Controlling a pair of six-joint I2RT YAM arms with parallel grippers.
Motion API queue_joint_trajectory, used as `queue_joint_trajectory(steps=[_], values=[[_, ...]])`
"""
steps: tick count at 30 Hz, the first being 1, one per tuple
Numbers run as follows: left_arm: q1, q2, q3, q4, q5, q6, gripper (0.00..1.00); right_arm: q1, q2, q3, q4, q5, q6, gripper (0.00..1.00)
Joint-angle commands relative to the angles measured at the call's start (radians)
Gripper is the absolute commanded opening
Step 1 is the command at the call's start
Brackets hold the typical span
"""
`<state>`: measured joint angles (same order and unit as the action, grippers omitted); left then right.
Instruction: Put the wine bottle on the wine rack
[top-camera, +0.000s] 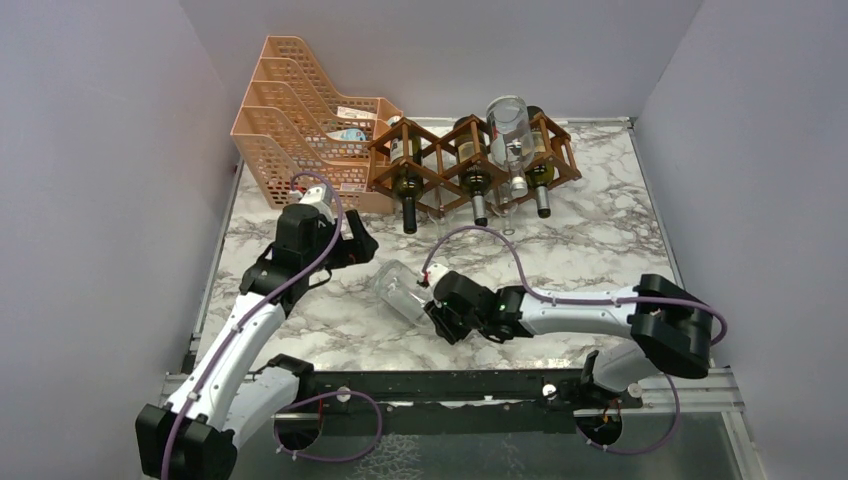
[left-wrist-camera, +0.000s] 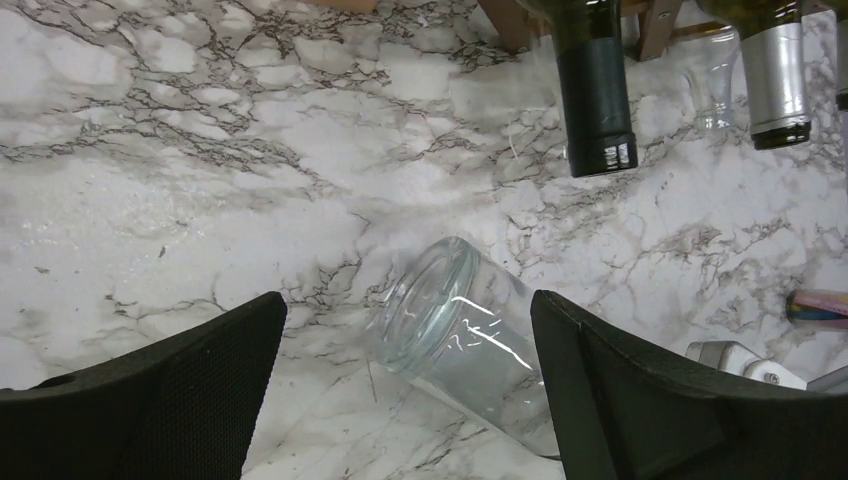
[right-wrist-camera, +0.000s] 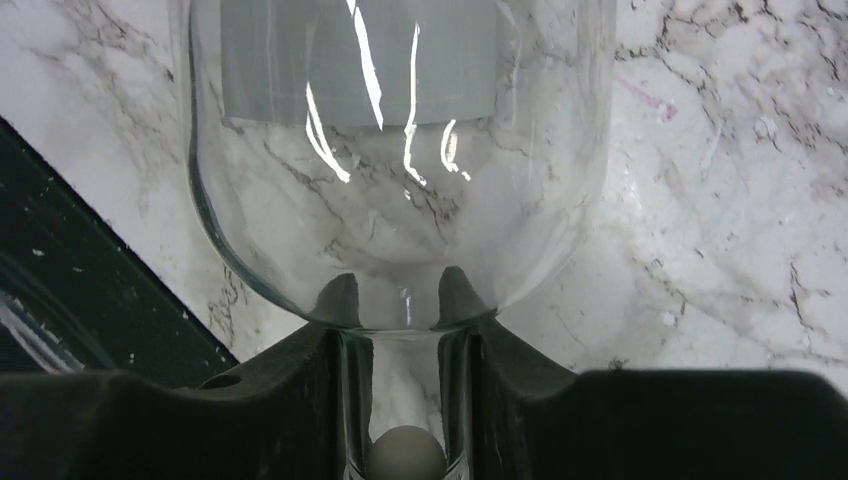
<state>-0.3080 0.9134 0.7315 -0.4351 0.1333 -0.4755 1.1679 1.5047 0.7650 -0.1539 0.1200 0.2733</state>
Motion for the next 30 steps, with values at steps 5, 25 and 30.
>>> queue_joint_trajectory(steps=[5, 25, 30], values=[[-0.002, -0.131, 0.014, 0.043, -0.028, 0.018, 0.99, -0.002, -0.229, -0.01, 0.099, 0.003, 0.046, 0.01], [-0.003, -0.406, 0.187, -0.039, -0.141, 0.11, 0.99, -0.002, -0.457, 0.29, -0.119, 0.175, 0.102, 0.01], [-0.002, -0.401, 0.2, -0.029, -0.131, 0.111, 0.99, -0.003, -0.35, 0.477, -0.184, 0.378, 0.09, 0.01]])
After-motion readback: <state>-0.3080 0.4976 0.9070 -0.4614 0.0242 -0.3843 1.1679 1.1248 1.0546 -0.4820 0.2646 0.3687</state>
